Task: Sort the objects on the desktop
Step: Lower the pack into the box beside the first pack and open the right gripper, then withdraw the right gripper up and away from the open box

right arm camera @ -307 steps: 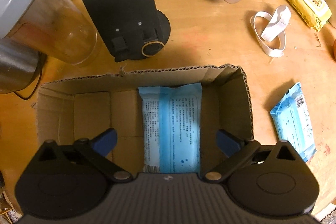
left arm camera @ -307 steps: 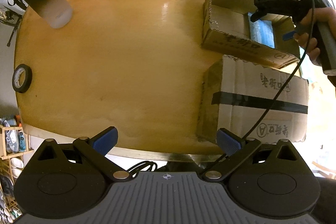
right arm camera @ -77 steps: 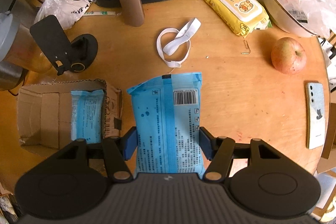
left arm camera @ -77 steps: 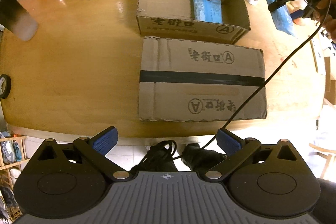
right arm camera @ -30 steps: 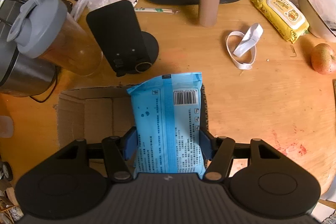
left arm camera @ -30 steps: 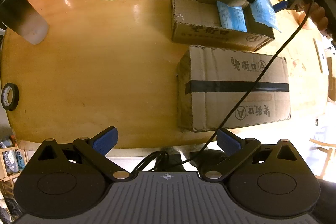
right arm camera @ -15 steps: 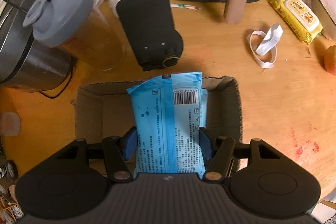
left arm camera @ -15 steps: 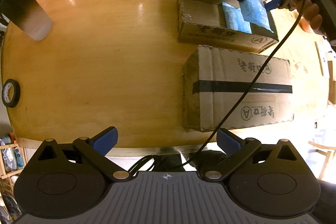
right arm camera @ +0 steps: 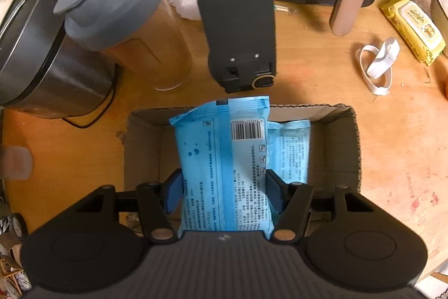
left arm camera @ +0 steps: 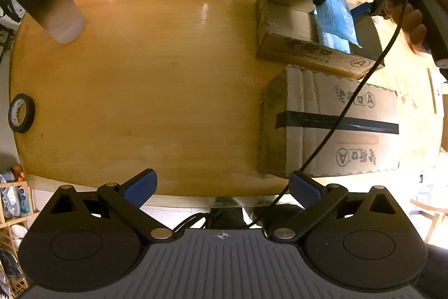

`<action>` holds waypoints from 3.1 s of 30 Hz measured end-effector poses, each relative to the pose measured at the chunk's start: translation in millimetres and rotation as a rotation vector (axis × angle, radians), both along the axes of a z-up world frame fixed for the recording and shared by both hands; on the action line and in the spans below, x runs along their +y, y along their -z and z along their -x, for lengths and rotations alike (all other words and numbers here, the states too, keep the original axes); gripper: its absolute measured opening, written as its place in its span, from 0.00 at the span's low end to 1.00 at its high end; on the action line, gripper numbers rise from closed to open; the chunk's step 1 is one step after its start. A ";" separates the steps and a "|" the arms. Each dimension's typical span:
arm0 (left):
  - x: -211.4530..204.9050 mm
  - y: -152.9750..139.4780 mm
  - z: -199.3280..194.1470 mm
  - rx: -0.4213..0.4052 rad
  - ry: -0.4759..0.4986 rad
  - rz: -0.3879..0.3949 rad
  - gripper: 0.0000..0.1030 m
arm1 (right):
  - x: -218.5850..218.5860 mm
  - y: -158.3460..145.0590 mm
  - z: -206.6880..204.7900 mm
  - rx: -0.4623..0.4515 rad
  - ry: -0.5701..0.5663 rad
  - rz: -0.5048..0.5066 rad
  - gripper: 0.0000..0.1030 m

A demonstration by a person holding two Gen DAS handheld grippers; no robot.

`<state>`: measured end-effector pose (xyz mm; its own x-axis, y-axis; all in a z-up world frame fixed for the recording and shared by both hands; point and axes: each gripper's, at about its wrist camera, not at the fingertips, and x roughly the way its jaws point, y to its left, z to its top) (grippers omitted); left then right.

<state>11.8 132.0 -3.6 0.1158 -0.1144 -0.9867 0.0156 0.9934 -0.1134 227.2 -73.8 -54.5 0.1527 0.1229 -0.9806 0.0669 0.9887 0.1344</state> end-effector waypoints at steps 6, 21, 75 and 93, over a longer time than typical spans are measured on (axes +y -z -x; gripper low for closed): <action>5.9 -0.4 0.8 0.001 -0.012 0.001 1.00 | 11.5 3.4 -3.0 0.001 -0.004 -0.003 0.58; 19.6 3.0 4.0 0.011 -0.051 0.016 1.00 | 40.9 19.5 -7.4 0.014 -0.021 0.008 0.58; 27.3 3.8 0.4 0.021 -0.090 0.006 1.00 | 43.1 30.0 -5.7 0.054 -0.044 -0.021 1.00; 26.4 -25.8 3.9 -0.014 -0.098 -0.020 1.00 | 42.6 -14.0 2.1 0.028 -0.088 -0.019 1.00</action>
<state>7.9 158.4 22.2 0.1393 -0.0820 -0.9869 -0.0800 0.9924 -0.0937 225.1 -31.2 -40.5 0.1127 0.1537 -0.9817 -0.0159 0.9881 0.1529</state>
